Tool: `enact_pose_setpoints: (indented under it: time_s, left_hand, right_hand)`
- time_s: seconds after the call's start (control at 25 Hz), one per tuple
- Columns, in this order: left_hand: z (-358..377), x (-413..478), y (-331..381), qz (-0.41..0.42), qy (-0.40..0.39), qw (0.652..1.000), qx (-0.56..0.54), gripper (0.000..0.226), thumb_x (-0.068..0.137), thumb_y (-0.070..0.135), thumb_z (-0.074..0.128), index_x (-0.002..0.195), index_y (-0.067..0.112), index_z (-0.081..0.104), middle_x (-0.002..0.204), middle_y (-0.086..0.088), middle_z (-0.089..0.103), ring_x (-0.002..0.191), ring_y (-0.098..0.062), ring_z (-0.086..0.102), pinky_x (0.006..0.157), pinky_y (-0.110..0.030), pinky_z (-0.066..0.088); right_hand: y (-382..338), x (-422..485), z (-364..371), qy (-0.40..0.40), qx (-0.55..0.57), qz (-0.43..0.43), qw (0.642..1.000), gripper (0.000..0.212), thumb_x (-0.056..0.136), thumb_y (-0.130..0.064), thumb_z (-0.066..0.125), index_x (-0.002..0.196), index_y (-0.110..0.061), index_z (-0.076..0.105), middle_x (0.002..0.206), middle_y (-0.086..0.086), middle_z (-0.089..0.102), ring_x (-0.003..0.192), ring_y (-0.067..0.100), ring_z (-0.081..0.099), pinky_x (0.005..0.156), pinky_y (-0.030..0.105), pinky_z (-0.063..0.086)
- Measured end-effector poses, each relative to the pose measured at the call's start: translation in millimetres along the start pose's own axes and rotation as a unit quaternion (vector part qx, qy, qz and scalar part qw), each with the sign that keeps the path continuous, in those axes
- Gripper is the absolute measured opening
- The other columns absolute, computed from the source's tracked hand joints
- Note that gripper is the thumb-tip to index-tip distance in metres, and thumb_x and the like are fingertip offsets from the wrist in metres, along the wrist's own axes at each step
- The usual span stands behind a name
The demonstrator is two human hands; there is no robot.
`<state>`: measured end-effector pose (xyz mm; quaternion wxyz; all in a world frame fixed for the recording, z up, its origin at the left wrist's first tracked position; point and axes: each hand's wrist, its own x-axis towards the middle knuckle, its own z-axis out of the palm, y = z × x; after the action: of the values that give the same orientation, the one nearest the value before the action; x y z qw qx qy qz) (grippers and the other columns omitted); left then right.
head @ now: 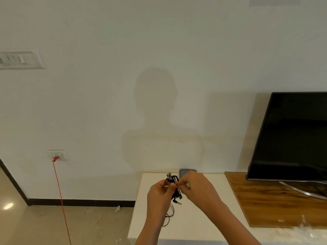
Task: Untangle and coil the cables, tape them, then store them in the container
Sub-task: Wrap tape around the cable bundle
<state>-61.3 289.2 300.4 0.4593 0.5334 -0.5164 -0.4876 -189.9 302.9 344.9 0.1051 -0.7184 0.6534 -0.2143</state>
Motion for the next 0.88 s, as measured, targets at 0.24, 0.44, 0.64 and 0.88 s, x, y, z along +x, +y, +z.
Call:
enact_pose_setpoints:
  time_s: [0.24,0.44,0.64,0.88]
  left_hand:
    - [-1,6,-11,-0.002,-0.024,0.999,0.041,0.017,0.094,0.019,0.056,0.082,0.02,0.068,0.076,-0.005,0.075,0.068,-0.012,0.069,0.062,-0.017,0.051]
    - [-3,13,-14,-0.018,-0.07,0.997,0.037,0.024,0.096,0.02,0.049,0.083,0.008,0.066,0.065,0.001,0.07,0.064,-0.011,0.065,0.066,-0.019,0.049]
    - [-5,14,-24,-0.118,-0.085,0.984,-0.105,0.022,0.096,0.017,0.049,0.079,0.01,0.062,0.063,-0.003,0.06,0.066,-0.018,0.053,0.077,-0.032,0.045]
    - [1,31,-43,-0.028,0.004,0.999,0.018,0.021,0.096,0.018,0.048,0.083,0.009,0.062,0.066,0.001,0.067,0.061,-0.013,0.057,0.062,-0.026,0.047]
  right_hand:
    - [8,2,7,0.009,0.026,0.002,1.0,0.012,0.088,-0.019,0.056,0.098,-0.016,0.061,0.09,-0.003,0.057,0.079,0.012,0.052,0.058,0.015,0.035]
    - [19,9,15,-0.024,0.005,-0.048,0.999,0.018,0.091,-0.02,0.053,0.097,-0.014,0.069,0.099,0.001,0.063,0.082,0.007,0.048,0.077,0.02,0.041]
    - [28,10,28,-0.023,0.073,-0.033,0.997,0.01,0.087,-0.022,0.061,0.093,-0.018,0.067,0.09,-0.009,0.06,0.08,0.008,0.055,0.076,0.022,0.048]
    - [46,15,44,-0.034,0.127,-0.015,0.991,0.008,0.088,-0.024,0.06,0.095,-0.022,0.057,0.085,-0.004,0.063,0.079,0.013,0.061,0.07,0.024,0.051]
